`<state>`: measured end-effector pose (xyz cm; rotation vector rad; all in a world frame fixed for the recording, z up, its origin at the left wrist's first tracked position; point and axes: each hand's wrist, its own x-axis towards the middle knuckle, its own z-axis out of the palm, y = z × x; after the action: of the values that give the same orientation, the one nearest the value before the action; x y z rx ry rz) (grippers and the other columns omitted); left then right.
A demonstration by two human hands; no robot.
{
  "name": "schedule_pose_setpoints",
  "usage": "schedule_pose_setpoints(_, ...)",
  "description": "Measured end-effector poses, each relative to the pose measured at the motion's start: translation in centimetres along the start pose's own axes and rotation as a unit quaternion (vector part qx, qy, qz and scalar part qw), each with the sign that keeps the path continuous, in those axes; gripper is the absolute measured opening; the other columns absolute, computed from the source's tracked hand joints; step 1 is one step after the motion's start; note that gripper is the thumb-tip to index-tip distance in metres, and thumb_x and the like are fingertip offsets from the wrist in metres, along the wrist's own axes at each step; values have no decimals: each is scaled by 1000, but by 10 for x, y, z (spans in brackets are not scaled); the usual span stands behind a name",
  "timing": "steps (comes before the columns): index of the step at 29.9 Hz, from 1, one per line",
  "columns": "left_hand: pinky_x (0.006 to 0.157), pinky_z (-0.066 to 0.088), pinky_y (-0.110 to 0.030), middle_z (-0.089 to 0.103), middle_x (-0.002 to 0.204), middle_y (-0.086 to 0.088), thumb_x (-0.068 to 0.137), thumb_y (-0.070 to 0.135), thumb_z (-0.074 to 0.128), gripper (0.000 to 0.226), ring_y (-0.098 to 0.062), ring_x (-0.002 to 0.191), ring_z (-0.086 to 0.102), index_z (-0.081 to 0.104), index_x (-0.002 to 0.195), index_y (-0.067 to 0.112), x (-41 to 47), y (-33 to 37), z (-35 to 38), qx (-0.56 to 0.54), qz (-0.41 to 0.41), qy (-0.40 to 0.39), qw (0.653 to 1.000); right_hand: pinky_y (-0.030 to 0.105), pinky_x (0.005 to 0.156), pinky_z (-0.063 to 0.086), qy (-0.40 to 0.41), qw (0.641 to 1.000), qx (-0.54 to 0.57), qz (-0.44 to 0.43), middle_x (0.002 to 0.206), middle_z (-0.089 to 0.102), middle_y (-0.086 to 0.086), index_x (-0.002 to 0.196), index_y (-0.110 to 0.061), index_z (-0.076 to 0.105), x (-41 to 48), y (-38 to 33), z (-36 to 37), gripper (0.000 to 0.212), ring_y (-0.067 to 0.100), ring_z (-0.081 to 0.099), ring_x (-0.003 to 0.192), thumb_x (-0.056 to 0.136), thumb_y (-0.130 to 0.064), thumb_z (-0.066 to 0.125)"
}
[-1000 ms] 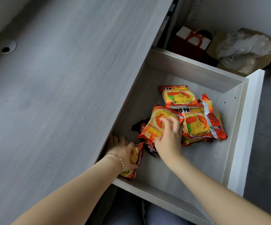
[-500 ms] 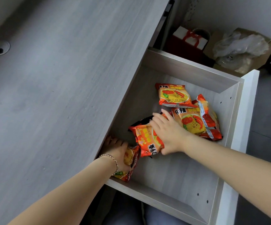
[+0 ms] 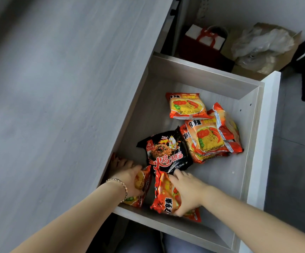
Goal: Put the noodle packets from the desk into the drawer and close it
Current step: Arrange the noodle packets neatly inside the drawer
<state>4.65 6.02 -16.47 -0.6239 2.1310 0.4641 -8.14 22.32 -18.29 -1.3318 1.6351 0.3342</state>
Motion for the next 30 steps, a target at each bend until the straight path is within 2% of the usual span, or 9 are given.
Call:
schedule_pose_setpoints(4,118,12,-39,21,153,-1,77,51,67,82,-26,143,14,27,145,30,-1,2,-4,15,-1,-9,1000,40,115,21,-25,999,-22,-18,148,22,14,149,-17,9,-3,6,5,109,33,23,137,66,-49,73)
schedule_pose_setpoints(9,118,8,-41,24,151,-1,77,53,66,81,-26,142,15,28,144,31,-2,4,-5,30,-4,-8,1000,42,112,27,101,993,-16,54,142,30,14,148,-17,13,13,-9,11,108,33,30,130,65,-53,72)
schedule_pose_setpoints(12,118,7,-42,25,151,-1,76,53,66,80,-26,142,16,28,144,32,-1,4,-6,39,-5,-9,999,43,112,27,107,990,68,66,142,31,11,148,-15,16,20,-26,12,108,31,30,132,66,-63,67)
schedule_pose_setpoints(17,117,18,-40,20,153,-3,77,51,67,84,-28,143,16,22,146,34,0,5,-6,30,-2,-23,999,43,111,24,85,979,174,69,143,35,4,143,-31,33,14,-10,8,54,25,29,135,93,-49,40)
schedule_pose_setpoints(21,112,35,-41,10,158,-3,77,56,62,86,-31,144,18,13,147,42,1,13,-6,-15,2,-43,999,43,112,28,31,991,121,39,147,35,3,147,-29,24,8,-6,8,51,26,32,135,98,-39,33)
schedule_pose_setpoints(23,105,43,-39,19,156,-4,79,60,58,82,-27,139,32,19,146,36,2,18,-7,-30,-7,-32,999,38,109,36,84,984,157,26,145,44,3,144,-24,34,3,-7,1,46,23,42,132,98,-31,34)
schedule_pose_setpoints(25,99,48,-36,32,148,-5,81,60,56,76,-23,129,44,27,144,29,5,22,-9,-42,-16,-21,999,34,101,44,233,948,210,55,133,58,3,130,-17,54,-4,1,-13,36,21,54,121,96,-18,41)
schedule_pose_setpoints(28,96,49,-35,37,144,-5,85,53,56,68,-25,126,47,30,142,26,8,24,-12,-39,-17,-21,999,42,84,55,440,881,122,123,114,65,13,111,-6,65,-9,28,-39,34,33,62,105,78,0,63)
schedule_pose_setpoints(30,100,47,-36,36,145,-6,86,50,55,66,-27,131,42,29,143,27,9,24,-12,-38,-17,-26,999,46,91,50,422,877,80,213,127,54,19,124,-6,54,-8,43,-56,47,38,53,116,79,-11,67)
